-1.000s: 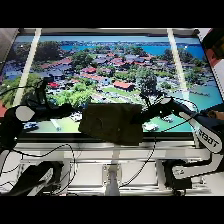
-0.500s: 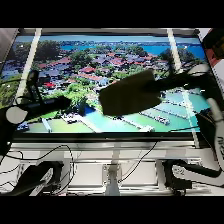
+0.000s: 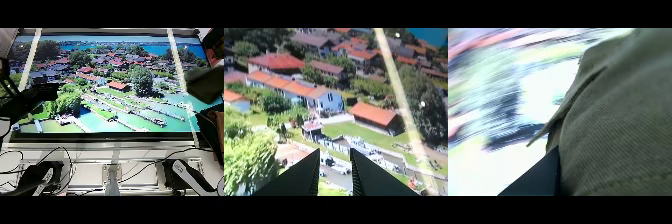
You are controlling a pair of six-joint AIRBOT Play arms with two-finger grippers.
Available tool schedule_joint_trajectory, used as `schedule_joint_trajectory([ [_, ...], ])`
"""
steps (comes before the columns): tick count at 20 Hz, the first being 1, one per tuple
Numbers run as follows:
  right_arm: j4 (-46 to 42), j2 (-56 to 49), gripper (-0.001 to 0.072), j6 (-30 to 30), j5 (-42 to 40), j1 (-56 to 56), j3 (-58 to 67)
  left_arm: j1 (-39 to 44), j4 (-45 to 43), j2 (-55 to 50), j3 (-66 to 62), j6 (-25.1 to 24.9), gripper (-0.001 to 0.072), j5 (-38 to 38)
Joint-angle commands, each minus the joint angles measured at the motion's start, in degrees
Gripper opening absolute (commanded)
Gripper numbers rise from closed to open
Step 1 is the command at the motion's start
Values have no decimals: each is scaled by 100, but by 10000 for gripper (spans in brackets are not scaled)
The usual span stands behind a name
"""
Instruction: Fold the clothes and pants, and hang the long-sleeved shirts on hangers.
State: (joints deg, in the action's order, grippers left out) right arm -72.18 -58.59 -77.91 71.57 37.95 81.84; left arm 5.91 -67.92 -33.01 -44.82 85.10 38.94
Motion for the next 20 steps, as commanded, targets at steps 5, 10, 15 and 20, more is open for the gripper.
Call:
schedule_joint_trajectory([
  [5, -1775, 166, 22, -348, 116, 2883, 35, -7, -114, 238, -11, -9, 241, -79],
  [10, -1816, 17, 22, -348, 195, 4258, -87, -7, -111, 238, -7, -9, 241, -79],
  [15, -1521, -66, 564, -372, -138, 4592, -107, -7, -111, 236, -7, -9, 241, -79],
  [20, -1515, -76, 678, -372, -243, 4592, -107, -7, -109, 236, -7, -7, 241, -79],
])
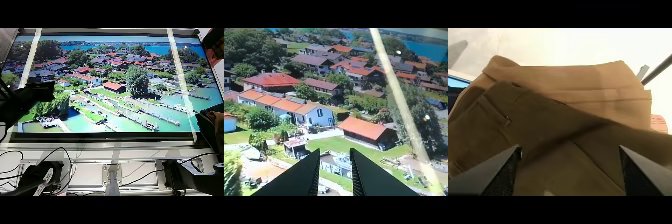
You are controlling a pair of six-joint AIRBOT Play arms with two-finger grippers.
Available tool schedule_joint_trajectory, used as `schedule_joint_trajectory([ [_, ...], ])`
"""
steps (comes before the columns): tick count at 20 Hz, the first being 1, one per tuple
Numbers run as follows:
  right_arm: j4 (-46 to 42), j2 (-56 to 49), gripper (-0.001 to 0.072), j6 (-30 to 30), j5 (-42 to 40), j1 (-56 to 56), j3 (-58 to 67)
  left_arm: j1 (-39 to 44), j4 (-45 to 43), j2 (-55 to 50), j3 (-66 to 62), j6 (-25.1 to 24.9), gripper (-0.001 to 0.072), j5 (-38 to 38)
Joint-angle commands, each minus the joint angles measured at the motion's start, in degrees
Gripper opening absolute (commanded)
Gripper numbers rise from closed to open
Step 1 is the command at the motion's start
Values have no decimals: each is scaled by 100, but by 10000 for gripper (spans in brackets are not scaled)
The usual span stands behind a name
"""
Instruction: Fold the clothes and pants, and hang the long-sleeved shirts on hangers.
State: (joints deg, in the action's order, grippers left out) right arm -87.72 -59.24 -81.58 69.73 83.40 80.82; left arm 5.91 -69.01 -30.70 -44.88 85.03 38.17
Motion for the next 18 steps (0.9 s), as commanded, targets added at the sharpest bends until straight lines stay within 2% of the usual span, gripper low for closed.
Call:
schedule_joint_trajectory([
  [1, 39, -11, 677, -4, -68, 48, -4, -7, 0, 4, 0, 0, 241, -2],
  [3, 146, -9, 674, -4, -199, 48, -4, -7, 2, 4, 0, 0, 241, -2],
  [4, 428, -9, 641, -2, -293, 46, -4, -7, 2, 4, 0, 0, 241, -2],
  [5, 903, -9, 537, 0, -389, 22, -4, -7, 2, 4, 0, 0, 241, -2],
  [7, 1652, -11, 384, 160, -568, -310, -4, -7, 2, 4, 0, 0, 241, -2],
  [8, 1847, -9, 293, 476, -645, -649, -4, -7, 2, 4, 0, 0, 241, -2],
  [12, 2356, -11, 27, 1602, -789, -2437, -4, -7, 2, 4, 0, 0, 241, -2],
  [15, 2347, -11, 23, 2011, -835, -4094, -4, -4, 2, 4, 0, 0, 241, -2],
  [18, 2350, -11, 23, 2092, -811, -5687, -4, -7, 2, 4, 0, 0, 241, -2],
])
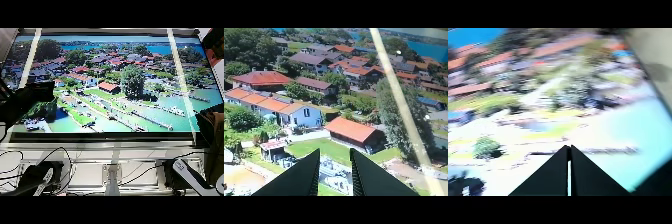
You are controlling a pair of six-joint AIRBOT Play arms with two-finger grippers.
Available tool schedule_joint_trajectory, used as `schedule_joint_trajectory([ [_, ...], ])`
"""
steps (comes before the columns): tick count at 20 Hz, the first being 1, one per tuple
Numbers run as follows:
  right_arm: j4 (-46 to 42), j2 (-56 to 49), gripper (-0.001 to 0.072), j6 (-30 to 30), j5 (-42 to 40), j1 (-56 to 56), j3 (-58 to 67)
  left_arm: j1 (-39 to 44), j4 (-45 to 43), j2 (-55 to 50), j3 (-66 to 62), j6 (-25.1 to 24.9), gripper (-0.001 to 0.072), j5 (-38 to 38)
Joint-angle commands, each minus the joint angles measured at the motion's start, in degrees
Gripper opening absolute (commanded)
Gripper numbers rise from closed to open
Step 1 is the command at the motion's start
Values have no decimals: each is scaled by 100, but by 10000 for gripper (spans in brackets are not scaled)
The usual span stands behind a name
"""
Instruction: Fold the clothes and pants, and hang the long-sleeved shirts on hangers.
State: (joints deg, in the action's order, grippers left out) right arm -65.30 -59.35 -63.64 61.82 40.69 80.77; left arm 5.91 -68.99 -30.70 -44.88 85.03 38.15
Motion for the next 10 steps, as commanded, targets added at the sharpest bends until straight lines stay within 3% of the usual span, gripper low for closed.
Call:
schedule_joint_trajectory([
  [1, 103, 0, 22, 295, 15, -1982, 0, -7, 0, 4, 0, 0, 241, 0],
  [7, -409, -4, 22, 280, 306, -4798, -13, -7, 0, 4, 0, 0, 241, 0],
  [10, -973, -76, 22, -472, 361, -5480, -13, -7, 0, 4, 0, 0, 241, 0],
])
